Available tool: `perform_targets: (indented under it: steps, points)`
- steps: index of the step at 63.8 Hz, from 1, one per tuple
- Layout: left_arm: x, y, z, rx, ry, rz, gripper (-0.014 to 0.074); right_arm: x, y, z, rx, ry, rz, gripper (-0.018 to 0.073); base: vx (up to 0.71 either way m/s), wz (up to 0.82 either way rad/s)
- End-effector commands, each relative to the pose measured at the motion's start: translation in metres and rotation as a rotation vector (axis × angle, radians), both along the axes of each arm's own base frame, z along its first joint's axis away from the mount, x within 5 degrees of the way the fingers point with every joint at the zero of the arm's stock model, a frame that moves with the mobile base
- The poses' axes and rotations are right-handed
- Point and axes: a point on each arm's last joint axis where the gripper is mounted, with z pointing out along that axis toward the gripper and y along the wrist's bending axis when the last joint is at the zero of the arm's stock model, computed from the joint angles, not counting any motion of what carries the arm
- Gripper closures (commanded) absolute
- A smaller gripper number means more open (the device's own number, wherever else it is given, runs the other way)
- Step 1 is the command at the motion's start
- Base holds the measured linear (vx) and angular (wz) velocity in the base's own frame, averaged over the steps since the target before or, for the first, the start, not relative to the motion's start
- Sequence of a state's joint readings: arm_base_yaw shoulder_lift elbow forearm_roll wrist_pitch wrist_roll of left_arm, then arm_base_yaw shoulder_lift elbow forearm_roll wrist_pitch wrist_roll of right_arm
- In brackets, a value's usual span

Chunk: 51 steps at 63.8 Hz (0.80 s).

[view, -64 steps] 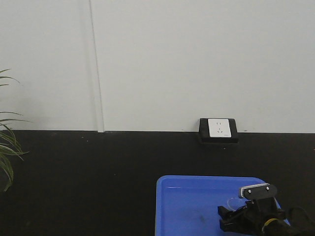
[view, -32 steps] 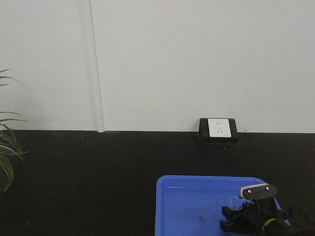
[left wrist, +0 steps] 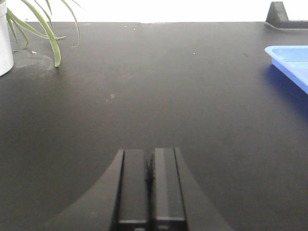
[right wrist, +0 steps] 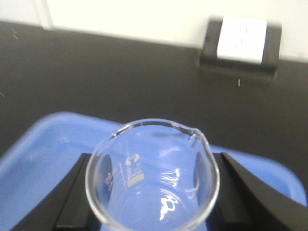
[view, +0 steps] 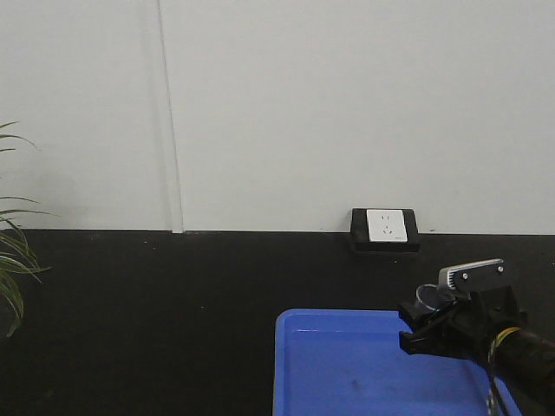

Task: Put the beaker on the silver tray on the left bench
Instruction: 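Lift the beaker up out of the blue tray with the right gripper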

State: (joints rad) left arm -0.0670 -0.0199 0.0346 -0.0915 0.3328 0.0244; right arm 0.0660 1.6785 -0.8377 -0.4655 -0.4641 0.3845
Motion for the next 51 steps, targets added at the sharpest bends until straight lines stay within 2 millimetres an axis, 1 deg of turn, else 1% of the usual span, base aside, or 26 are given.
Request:
perform_targets:
  steps: [1,12,18,23,25,32,40,51]
  points:
    - [0.002,0.001,0.002,-0.010,-0.071,0.009,0.0595,-0.011,0.005,0.051,0.026,-0.160,0.054,0.0573,0.00,0.00]
    - [0.002,0.001,0.002,-0.010,-0.071,0.009,0.0595,-0.035,0.005,0.091,0.091,-0.196,0.060,0.0573,0.00,0.00]
    - [0.002,0.001,0.002,-0.010,-0.071,0.009,0.0595,-0.046,0.006,0.115,0.038,-0.222,0.065,0.0573,0.00,0.00]
    - [0.002,0.001,0.002,-0.010,-0.071,0.009,0.0595,-0.052,0.013,0.137,-0.012,-0.243,0.061,0.0573,0.00,0.00]
    - [0.002,0.001,0.002,-0.010,-0.071,0.009,0.0595,-0.054,0.015,0.142,-0.023,-0.242,0.056,0.0573,0.00,0.00]
    - [0.002,0.001,0.002,-0.010,-0.071,0.009,0.0595,-0.056,0.025,0.152,-0.024,-0.223,0.037,0.0573,0.00,0.00]
    - [0.002,0.001,0.002,-0.010,-0.071,0.009,0.0595,-0.059,0.038,0.150,-0.021,-0.205,0.064,0.0573,0.00,0.00]
    - [0.002,0.001,0.002,-0.010,-0.071,0.009,0.0595,-0.060,0.040,0.150,-0.022,-0.201,0.068,0.0573,0.00,0.00]
